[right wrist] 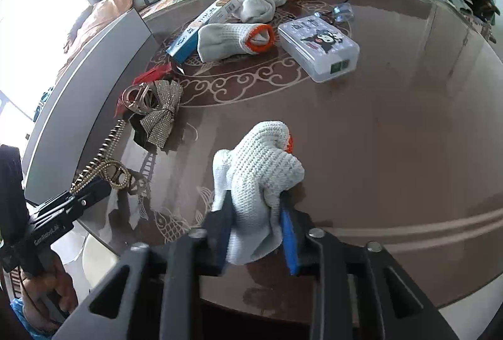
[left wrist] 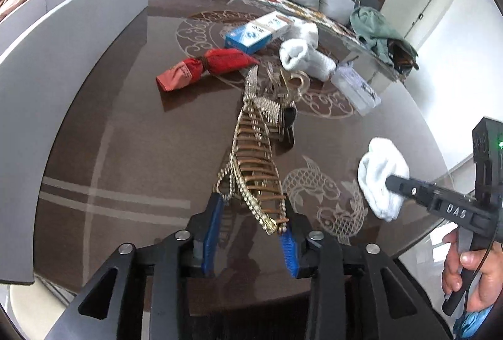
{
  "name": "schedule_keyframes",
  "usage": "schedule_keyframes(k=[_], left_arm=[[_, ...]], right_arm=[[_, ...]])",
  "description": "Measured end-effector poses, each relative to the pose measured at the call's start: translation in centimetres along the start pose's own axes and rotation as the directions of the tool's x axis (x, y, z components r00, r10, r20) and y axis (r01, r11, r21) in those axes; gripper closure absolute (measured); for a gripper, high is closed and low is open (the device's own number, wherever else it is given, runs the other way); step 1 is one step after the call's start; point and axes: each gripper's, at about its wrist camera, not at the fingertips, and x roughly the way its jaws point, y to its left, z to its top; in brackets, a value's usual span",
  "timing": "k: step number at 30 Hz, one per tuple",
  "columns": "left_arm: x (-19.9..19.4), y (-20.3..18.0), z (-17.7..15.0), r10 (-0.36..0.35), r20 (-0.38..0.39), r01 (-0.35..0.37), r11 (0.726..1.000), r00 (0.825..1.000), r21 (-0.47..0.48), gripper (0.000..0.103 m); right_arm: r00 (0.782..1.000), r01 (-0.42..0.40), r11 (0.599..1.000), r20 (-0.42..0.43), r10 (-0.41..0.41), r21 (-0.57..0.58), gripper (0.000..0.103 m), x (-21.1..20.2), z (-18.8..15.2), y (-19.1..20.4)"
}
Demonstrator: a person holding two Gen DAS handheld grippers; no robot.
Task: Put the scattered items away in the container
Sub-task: 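Lift the white sock with the right tool while the left tool holds the gold shoe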
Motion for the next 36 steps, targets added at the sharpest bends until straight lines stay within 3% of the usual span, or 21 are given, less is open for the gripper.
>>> schedule_keyframes(k=[3, 9, 11, 13, 20, 24, 26, 27, 32, 36], left_arm=[[0.1, -0.2, -0.4, 0.007, -0.015, -0.007, 1.000, 1.000, 0.009, 0.067], [-1.2, -0.2, -0.3, 0.018, -0.003, -0.018, 1.000, 1.000, 0.007, 0.067], [-1.6, -0.2, 0.1, 0.025, 0.012, -0.025, 1.000, 1.000, 0.012, 0.064], [-1.7, -0.5, 0.6, 0.056, 0.027, -0.057, 0.998, 0.998, 0.026, 0.051], [0.0, -1.6, 2.5, 0.106, 0.055, -0.111, 0.990, 0.993, 0.084, 0.049], [1.6, -1.8, 3.6, 0.069, 0.059, -0.075, 0.993, 0.996, 0.089, 0.049], [1.8, -1.5, 3.9, 0.043, 0.071, -0.048, 0.996, 0.997, 0.071, 0.057], [1.7, -1.1, 3.9, 0.040, 0.070, -0.043, 0.998, 0.997, 0.049, 0.076], [0.5, -0.4, 3.1, 0.020, 0.069, -0.020, 1.000, 0.997, -0.002, 0.076], [-0.6, -0.5, 2.3, 0.012, 0.072, -0.011, 1.000, 0.997, -0.016, 0.076]], right_arm=[[1.000, -0.016, 1.000, 0.006, 0.016, 0.026, 0.055, 0.2, -0.2, -0.1], [0.998, -0.063, 0.995, 0.025, 0.061, 0.079, 0.054, -0.5, -0.3, -0.4], [0.997, -0.076, 0.992, 0.038, 0.073, 0.102, 0.053, -0.8, -0.5, -0.8], [0.996, -0.080, 0.991, 0.041, 0.076, 0.112, 0.052, -0.8, -0.6, -0.9], [0.996, -0.078, 0.991, 0.045, 0.074, 0.106, 0.052, -0.9, -1.0, -0.4], [0.997, -0.050, 0.995, 0.059, 0.045, 0.092, 0.052, -1.5, -1.1, -0.4], [0.997, -0.035, 0.996, 0.066, 0.030, 0.084, 0.052, -1.8, -1.2, -0.4], [0.997, -0.028, 0.996, 0.070, 0.022, 0.081, 0.052, -2.0, -1.3, -0.4], [0.994, -0.006, 0.998, 0.112, -0.001, 0.070, 0.052, -3.0, -1.8, -0.6], [0.989, -0.053, 0.997, 0.138, 0.044, 0.064, 0.052, -3.4, -2.2, -0.8]])
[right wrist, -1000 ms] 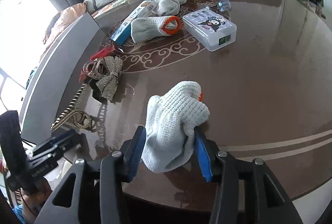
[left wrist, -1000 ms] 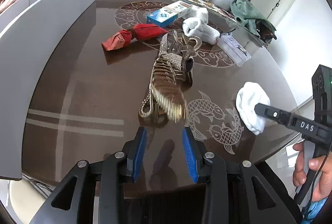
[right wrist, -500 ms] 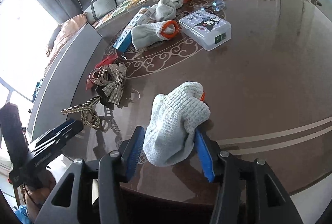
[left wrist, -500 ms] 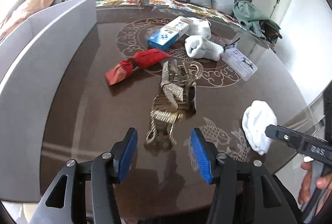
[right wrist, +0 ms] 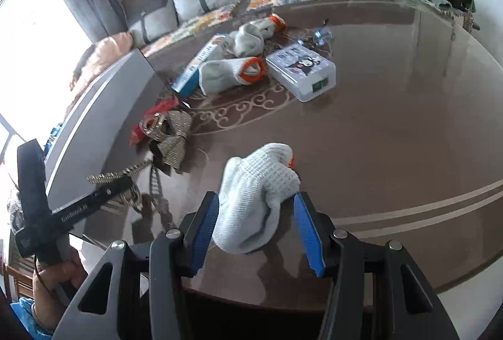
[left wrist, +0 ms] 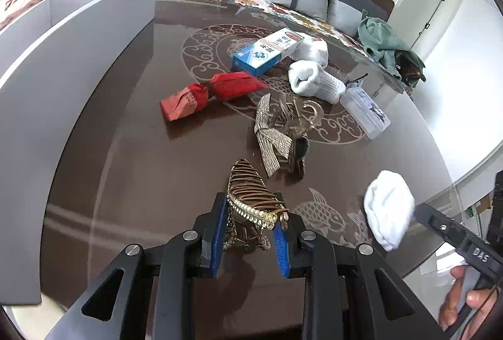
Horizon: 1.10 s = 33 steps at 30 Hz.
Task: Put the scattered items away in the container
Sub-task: 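Lift the white sock with the right tool while the left tool holds the gold shoe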
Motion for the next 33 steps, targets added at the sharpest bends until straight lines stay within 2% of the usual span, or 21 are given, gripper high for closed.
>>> schedule_keyframes(k=[3, 5, 9, 10, 11, 12, 13, 14, 22, 28, 33], left_arm=[[-0.9, -0.1, -0.6, -0.006, 0.002, 0.006, 1.000, 1.000, -0.011, 0.076], [-1.0, -0.4, -0.7, -0.010, 0.003, 0.010, 1.000, 1.000, -0.008, 0.076], [-0.9, -1.1, -0.8, -0.015, 0.001, 0.015, 1.000, 1.000, 0.001, 0.076], [-0.9, -1.2, -0.8, -0.017, 0.000, 0.017, 1.000, 1.000, 0.000, 0.076], [-1.0, -1.2, -0.9, -0.019, 0.000, 0.019, 1.000, 1.000, 0.001, 0.076], [-1.1, -1.3, -0.9, -0.021, 0.001, 0.021, 1.000, 1.000, 0.002, 0.076], [-1.2, -1.3, -1.0, -0.023, 0.002, 0.023, 1.000, 1.000, 0.003, 0.076], [-1.4, -1.4, -1.1, -0.027, 0.004, 0.027, 1.000, 1.000, 0.005, 0.076], [-2.6, -2.7, -1.6, -0.070, 0.010, 0.070, 0.997, 0.998, 0.012, 0.076], [-4.0, -2.8, -1.6, -0.048, 0.035, 0.048, 0.999, 0.998, 0.003, 0.076], [-5.7, -2.1, -1.2, -0.042, 0.064, 0.044, 0.999, 0.997, -0.030, 0.076]], right_arm=[[0.999, -0.024, 1.000, -0.024, 0.024, 0.008, 0.052, 0.3, -0.3, 0.0], [1.000, -0.025, 1.000, -0.010, 0.025, 0.008, 0.052, 0.4, -0.3, 0.4], [0.996, 0.080, 0.995, 0.028, -0.079, -0.057, 0.042, 1.5, 0.1, 1.6], [0.994, 0.113, 0.991, 0.015, -0.112, -0.075, 0.042, 2.2, 0.1, 1.7], [0.994, 0.110, 0.991, -0.013, -0.111, -0.075, 0.042, 2.8, 0.0, 1.6], [0.995, 0.085, 0.994, -0.039, -0.087, -0.063, 0.046, 3.3, 0.0, 1.2], [0.997, 0.058, 0.998, -0.050, -0.059, -0.033, 0.077, 3.3, -0.3, 0.7], [0.998, 0.046, 0.999, -0.044, -0.047, -0.014, 0.083, 3.0, -0.4, 0.4], [0.999, 0.005, 1.000, 0.037, -0.004, -0.015, 0.083, -0.5, -0.6, 0.5], [0.999, 0.005, 0.999, 0.036, -0.004, -0.037, 0.083, -0.5, -1.4, 1.3], [0.996, 0.006, 0.995, 0.094, 0.003, -0.099, 0.083, -2.3, -1.2, 3.0]])
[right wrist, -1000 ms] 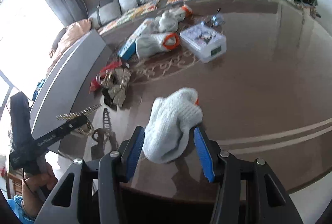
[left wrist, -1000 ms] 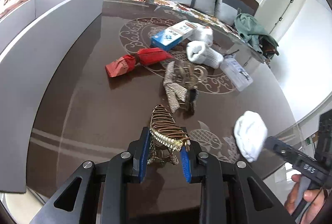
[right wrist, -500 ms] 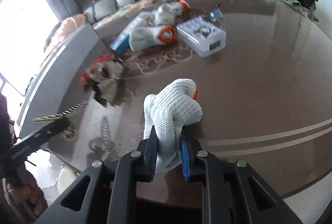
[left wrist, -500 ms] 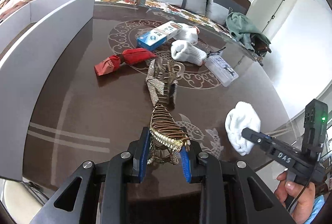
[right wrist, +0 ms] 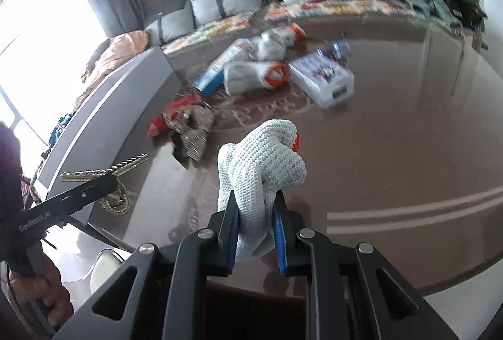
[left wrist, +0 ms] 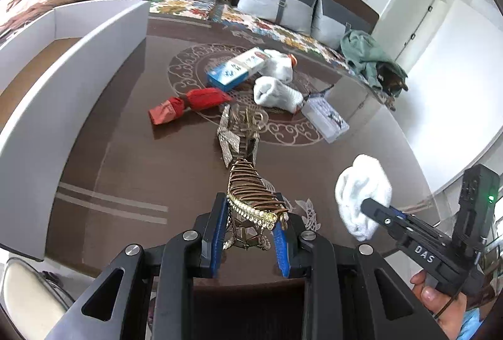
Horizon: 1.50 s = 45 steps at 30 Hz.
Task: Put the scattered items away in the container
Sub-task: 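Lift the white sock with the right tool while the left tool holds the gold shoe, then carry the gold shoe and white sock over the cardboard box with both tools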
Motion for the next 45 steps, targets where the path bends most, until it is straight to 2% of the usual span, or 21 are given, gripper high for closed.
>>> schedule_keyframes(k=[6, 11, 15, 19, 24, 29, 34, 45], left_arm=[[-3.5, 0.4, 2.0, 0.017, 0.075, -0.016, 1.000, 0.997, -0.010, 0.076], [-6.6, 0.7, 3.9, 0.035, 0.146, -0.033, 0.999, 0.989, -0.016, 0.076], [-8.4, 1.1, 5.0, 0.052, 0.184, -0.048, 0.999, 0.982, -0.024, 0.076], [-8.4, 1.8, 4.5, 0.065, 0.170, -0.061, 0.998, 0.983, -0.031, 0.076], [-7.5, 2.7, 2.9, 0.095, 0.119, -0.090, 0.995, 0.988, -0.039, 0.076], [-6.6, 3.4, 1.9, 0.127, 0.083, -0.123, 0.991, 0.988, -0.051, 0.076], [-6.4, 3.4, 2.1, 0.167, 0.076, -0.164, 0.985, 0.983, -0.046, 0.076], [-6.8, 4.1, 3.2, 0.196, 0.088, -0.192, 0.980, 0.977, -0.048, 0.076]], right_arm=[[0.994, -0.022, 0.999, 0.110, 0.026, -0.037, 0.083, -3.7, 2.6, 1.6], [0.979, -0.053, 0.996, 0.193, 0.065, -0.067, 0.083, -7.3, 5.3, 3.0], [0.970, -0.071, 0.992, 0.223, 0.092, -0.103, 0.083, -9.1, 6.5, 4.5], [0.974, -0.090, 0.989, 0.196, 0.113, -0.122, 0.083, -8.6, 6.2, 5.6], [0.987, -0.122, 0.986, 0.092, 0.133, -0.115, 0.083, -5.7, 4.0, 6.4], [0.990, -0.138, 0.980, 0.018, 0.142, -0.145, 0.083, -3.5, 2.7, 7.5], [0.990, -0.138, 0.972, 0.001, 0.140, -0.192, 0.083, -2.8, 2.9, 9.0], [0.990, -0.140, 0.956, -0.027, 0.138, -0.257, 0.083, -1.2, 4.4, 12.6]])
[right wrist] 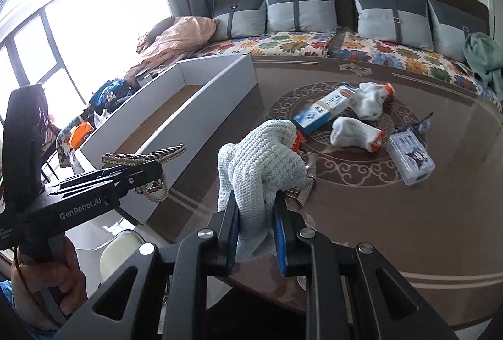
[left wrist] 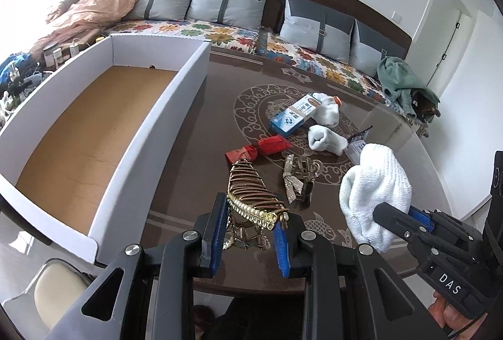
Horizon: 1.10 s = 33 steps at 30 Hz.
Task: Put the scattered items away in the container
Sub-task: 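Carry the gold shoe and white sock over the cardboard box with both tools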
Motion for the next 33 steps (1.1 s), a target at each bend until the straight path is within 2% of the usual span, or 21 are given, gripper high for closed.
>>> schedule_keyframes(k=[18, 27, 33], left_arm=[[-1.6, 3.5, 3.2, 0.046, 0.046, -0.045, 0.999, 0.998, -0.030, 0.076], [-3.2, 8.0, 4.0, 0.055, 0.052, -0.049, 0.994, 0.997, -0.098, 0.076], [-4.9, 14.1, 6.9, 0.108, 0.090, -0.094, 0.984, 0.990, -0.154, 0.076]], right_arm=[[1.000, -0.022, 0.998, -0.010, 0.022, -0.067, 0.083, 2.5, 3.7, 4.4], [0.997, -0.068, 0.992, -0.047, 0.064, -0.108, 0.083, 4.4, 4.4, 7.3], [0.990, -0.140, 0.975, -0.016, 0.139, -0.171, 0.083, 5.3, 7.9, 11.2]])
